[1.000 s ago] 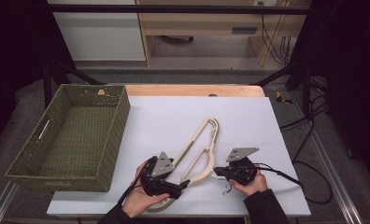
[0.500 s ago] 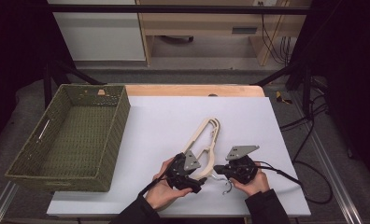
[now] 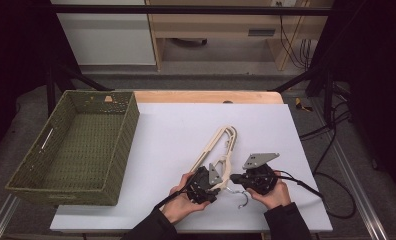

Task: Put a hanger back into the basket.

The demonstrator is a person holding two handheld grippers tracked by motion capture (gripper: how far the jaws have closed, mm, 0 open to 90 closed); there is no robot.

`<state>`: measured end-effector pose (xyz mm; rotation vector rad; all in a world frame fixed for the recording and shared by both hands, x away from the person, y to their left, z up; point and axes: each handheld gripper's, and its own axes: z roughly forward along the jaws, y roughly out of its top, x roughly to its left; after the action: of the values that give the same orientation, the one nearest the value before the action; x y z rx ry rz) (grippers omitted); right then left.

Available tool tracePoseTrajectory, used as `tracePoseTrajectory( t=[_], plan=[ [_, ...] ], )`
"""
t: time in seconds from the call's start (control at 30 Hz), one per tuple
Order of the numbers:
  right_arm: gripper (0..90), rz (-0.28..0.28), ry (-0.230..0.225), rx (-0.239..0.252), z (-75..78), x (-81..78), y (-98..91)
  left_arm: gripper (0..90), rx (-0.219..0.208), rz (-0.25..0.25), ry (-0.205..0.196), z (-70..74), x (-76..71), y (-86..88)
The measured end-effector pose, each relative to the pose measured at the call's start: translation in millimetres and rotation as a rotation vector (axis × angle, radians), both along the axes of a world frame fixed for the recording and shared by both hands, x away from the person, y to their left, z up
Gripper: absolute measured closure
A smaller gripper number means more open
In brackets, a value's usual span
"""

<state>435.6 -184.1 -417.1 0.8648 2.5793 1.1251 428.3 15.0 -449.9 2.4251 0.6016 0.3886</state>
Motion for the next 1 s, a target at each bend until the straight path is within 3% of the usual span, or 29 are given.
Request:
tracePoseTrajectory(
  t=[0.2, 0.27, 0.37, 0.5, 0.57, 0.8, 0.9, 1.0],
  plan=[
    [89.0, -0.006, -0.01, -0.003, 0.4, -0.8, 1.3, 74.8, 0.032, -0.009, -0.029, -1.3, -6.1, -6.0],
    [88.8, -0.001, -0.009, -0.012, 0.6, -1.3, 1.1, 75.2, 0.053, -0.005, -0.04, -0.7, -7.6, -7.2],
    [88.1, -0.005, -0.008, -0.006, 1.6, -2.0, 0.8, 75.5, 0.047, 0.001, -0.047, 1.0, -9.4, -6.6],
    [74.1, 0.012, -0.017, 0.07, 9.3, -3.6, -4.8, 76.2, 0.046, 0.009, -0.057, 5.6, -12.1, -3.8],
    [67.2, 0.007, -0.052, 0.126, 16.1, -5.4, -11.1, 76.7, 0.037, 0.015, -0.067, 8.2, -13.6, -1.8],
    [37.6, -0.149, -0.214, 0.304, 41.4, -15.1, -44.7, 78.4, 0.008, 0.036, -0.075, 22.5, -17.4, 14.5],
    [31.2, -0.201, -0.242, 0.322, 42.8, -15.6, -54.9, 79.3, -0.006, 0.049, -0.075, 29.4, -17.8, 24.8],
    [28.4, -0.239, -0.242, 0.318, 38.9, -14.2, -62.8, 80.4, -0.024, 0.073, -0.086, 34.7, -17.3, 35.1]
  ],
)
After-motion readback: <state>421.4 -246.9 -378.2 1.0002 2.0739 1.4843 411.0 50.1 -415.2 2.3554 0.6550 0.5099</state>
